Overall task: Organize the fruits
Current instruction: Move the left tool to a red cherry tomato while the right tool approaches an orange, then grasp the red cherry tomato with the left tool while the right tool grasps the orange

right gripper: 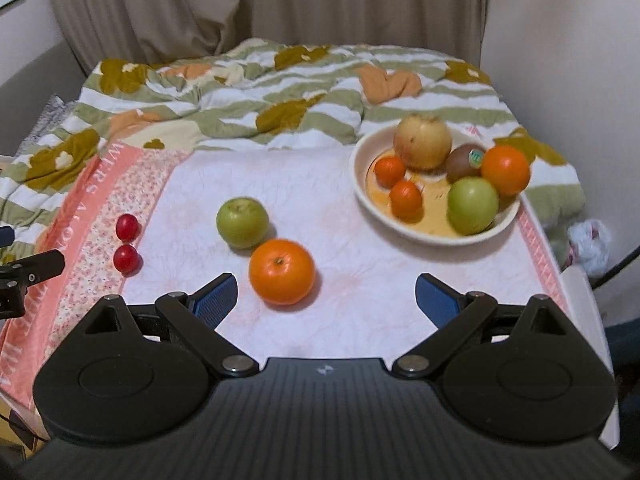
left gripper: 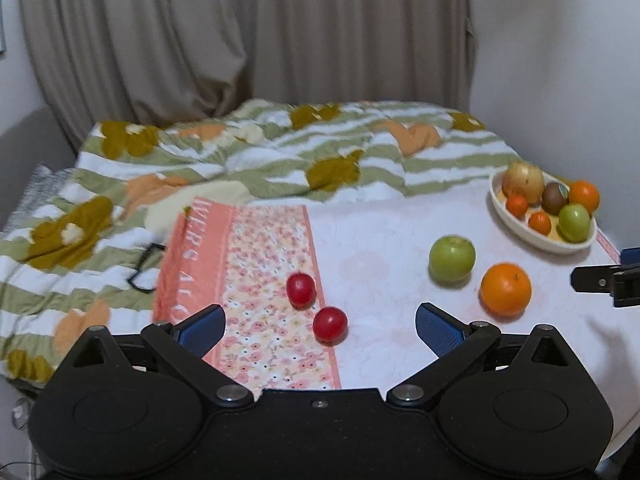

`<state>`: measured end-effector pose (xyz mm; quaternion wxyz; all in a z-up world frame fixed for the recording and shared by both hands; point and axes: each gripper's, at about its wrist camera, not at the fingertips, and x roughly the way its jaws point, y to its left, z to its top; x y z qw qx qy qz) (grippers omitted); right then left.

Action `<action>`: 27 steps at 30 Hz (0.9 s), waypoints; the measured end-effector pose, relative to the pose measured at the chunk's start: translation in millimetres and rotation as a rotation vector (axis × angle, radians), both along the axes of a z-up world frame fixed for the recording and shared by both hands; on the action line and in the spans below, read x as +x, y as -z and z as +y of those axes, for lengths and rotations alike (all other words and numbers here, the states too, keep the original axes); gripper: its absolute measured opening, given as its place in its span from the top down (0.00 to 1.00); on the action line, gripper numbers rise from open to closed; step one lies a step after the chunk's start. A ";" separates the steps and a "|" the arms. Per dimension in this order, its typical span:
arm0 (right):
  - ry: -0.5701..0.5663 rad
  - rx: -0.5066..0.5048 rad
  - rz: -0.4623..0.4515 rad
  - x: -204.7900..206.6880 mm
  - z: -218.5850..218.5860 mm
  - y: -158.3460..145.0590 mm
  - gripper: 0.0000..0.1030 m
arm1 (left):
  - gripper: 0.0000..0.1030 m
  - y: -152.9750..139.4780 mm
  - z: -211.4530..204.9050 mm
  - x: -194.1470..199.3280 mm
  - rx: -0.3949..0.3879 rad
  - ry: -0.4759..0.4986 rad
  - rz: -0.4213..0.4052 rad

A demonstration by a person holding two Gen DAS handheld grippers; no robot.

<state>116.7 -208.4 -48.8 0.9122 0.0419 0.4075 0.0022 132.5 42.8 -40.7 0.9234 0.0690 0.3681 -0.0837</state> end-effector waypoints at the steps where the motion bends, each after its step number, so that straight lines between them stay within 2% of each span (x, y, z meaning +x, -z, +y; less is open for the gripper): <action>1: 0.006 -0.001 0.007 2.5 4.3 4.9 0.00 | 0.00 5.9 2.9 7.0 -0.007 0.009 0.024; 7: 0.037 -0.010 0.048 22.3 20.8 29.5 0.00 | 0.02 39.2 8.8 39.3 -0.006 0.040 0.122; 11: 0.043 -0.007 0.072 35.2 22.5 42.9 0.00 | 0.05 56.5 6.8 54.1 0.007 0.058 0.149; 13: 0.039 -0.007 0.082 40.7 22.9 49.6 0.00 | 0.16 64.1 4.7 60.4 0.017 0.066 0.168; 16: 0.031 -0.005 0.094 46.8 22.9 57.6 0.00 | 0.28 72.7 2.6 69.2 0.017 0.074 0.193; 18: 0.025 -0.003 0.099 51.2 24.2 61.0 0.00 | 0.32 76.7 2.8 72.8 0.014 0.077 0.203; 21: 0.016 -0.010 0.105 55.3 26.0 63.9 0.00 | 0.46 80.7 0.9 75.9 0.015 0.086 0.216; 26: -0.001 -0.014 0.119 60.6 28.3 68.2 0.00 | 0.56 82.8 -0.9 78.2 0.014 0.090 0.212; 27: -0.004 -0.015 0.122 61.3 28.5 68.9 0.00 | 0.61 82.4 -1.1 78.9 0.008 0.093 0.211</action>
